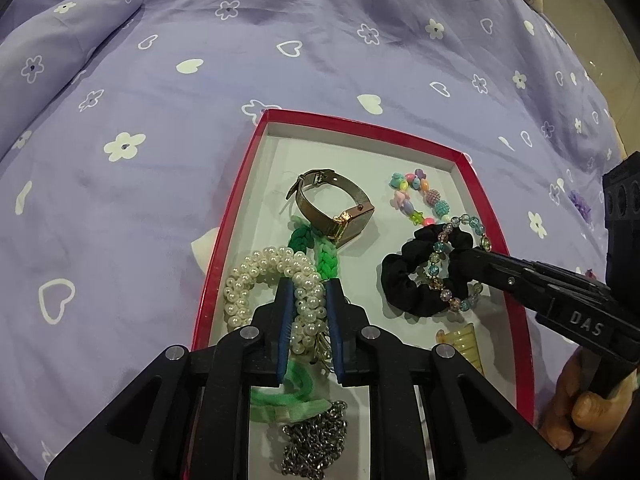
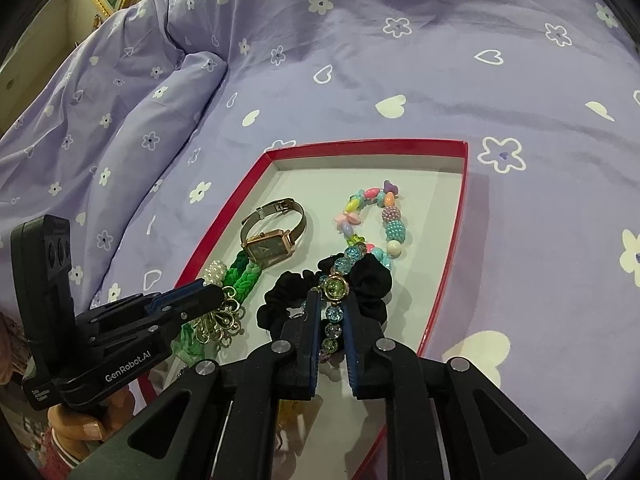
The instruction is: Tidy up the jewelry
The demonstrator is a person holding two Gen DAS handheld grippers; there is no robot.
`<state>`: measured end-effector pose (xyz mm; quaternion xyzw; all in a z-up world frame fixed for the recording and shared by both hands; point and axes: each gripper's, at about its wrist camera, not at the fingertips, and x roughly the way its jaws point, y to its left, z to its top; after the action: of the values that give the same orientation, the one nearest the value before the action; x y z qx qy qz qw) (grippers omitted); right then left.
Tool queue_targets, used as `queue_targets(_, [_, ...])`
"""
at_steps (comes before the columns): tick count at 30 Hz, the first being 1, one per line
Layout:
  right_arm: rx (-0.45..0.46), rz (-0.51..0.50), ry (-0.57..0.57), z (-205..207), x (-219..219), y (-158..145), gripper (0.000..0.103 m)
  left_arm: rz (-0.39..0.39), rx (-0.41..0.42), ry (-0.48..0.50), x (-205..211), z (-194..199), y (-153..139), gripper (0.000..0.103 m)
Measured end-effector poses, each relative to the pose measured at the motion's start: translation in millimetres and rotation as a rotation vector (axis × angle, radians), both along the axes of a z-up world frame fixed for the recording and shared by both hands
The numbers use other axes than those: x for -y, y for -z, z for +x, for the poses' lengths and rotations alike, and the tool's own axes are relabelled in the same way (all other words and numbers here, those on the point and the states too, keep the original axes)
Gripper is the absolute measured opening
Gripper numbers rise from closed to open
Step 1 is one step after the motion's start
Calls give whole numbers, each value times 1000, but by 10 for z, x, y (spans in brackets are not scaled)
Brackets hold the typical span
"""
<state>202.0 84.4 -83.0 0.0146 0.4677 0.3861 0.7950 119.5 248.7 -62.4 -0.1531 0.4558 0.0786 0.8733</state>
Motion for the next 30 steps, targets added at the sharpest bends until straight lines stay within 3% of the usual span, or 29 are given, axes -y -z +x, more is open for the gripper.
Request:
queue_targets(3, [-2,8,-1,4,17,-26,36,1,-3,3,13,1,-5,19])
queue_targets(6, [6,11,-1,-20,45,-59,37,0,-5,3,29,-8,-6,30])
queue_targets(10, [7,18,9,-26,93,-81,38,-1,-2,3,43,-32,-23,33])
queue_targets(16, [14,61,30,-61,210,-181,41,-3,27,-4,75,-144,-135,48])
queue_targets(19, [21,94,42,-116,297,-240,47,-11,45,-16,70,-234,-192,56])
queue_targets(24, [27,144,56,-229,447,-295,66,-25,65,-47,71,-438,-250,68])
queue_targets(30, [34,200,65,-392,634,-343,73,-61,86,-87,91,-746,-296,79])
